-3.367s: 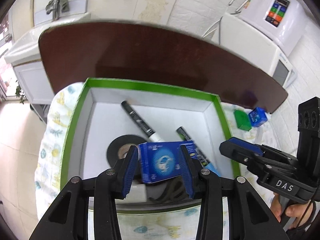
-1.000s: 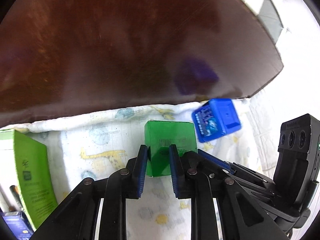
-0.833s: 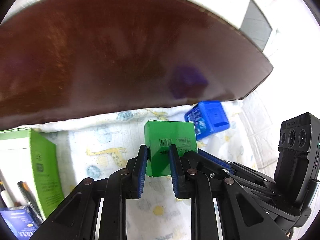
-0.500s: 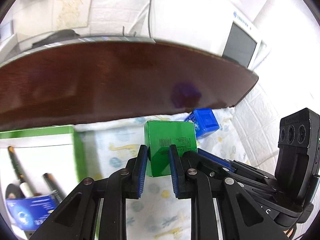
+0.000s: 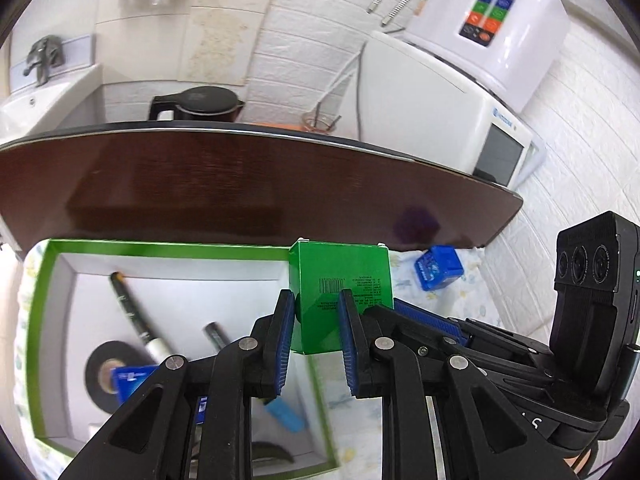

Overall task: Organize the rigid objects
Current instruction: 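Carry the green case into the green box and open the right gripper, then move the open right gripper to the frosted white tube on the sheet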

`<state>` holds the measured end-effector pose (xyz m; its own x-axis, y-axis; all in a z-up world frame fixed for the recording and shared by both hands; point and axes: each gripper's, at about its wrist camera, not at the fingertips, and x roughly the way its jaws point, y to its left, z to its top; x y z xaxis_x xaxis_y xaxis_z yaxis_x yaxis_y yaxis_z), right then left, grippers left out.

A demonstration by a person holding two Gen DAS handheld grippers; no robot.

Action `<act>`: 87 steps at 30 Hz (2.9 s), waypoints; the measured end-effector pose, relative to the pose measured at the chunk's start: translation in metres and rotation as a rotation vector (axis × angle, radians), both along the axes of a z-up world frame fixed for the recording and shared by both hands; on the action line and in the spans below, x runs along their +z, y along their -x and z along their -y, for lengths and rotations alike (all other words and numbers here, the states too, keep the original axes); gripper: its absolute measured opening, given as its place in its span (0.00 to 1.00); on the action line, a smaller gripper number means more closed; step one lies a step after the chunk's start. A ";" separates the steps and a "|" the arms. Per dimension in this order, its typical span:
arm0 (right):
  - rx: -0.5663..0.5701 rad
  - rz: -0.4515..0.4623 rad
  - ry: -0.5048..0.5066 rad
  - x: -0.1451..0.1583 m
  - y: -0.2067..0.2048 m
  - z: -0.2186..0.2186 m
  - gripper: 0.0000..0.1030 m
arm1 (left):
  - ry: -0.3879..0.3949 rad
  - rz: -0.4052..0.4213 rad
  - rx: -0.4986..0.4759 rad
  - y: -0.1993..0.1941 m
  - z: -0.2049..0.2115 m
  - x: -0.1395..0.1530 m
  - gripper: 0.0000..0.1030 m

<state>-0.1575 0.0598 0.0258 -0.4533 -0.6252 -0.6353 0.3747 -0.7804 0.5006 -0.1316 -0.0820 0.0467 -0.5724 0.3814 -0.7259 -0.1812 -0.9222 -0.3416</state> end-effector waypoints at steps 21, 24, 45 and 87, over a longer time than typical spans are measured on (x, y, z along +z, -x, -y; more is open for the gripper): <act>0.124 0.091 -0.079 -0.044 0.023 0.106 0.24 | -0.049 0.104 0.089 0.021 0.095 -0.058 0.20; 0.123 0.095 -0.092 -0.049 0.026 0.110 0.24 | -0.054 0.115 0.090 0.025 0.099 -0.065 0.20; 0.111 0.088 -0.099 -0.051 0.032 0.097 0.24 | -0.016 0.155 0.146 0.030 0.110 -0.071 0.20; -0.337 0.079 -0.186 -0.055 0.012 -0.221 0.27 | 0.158 0.203 -0.255 0.002 -0.184 -0.080 0.24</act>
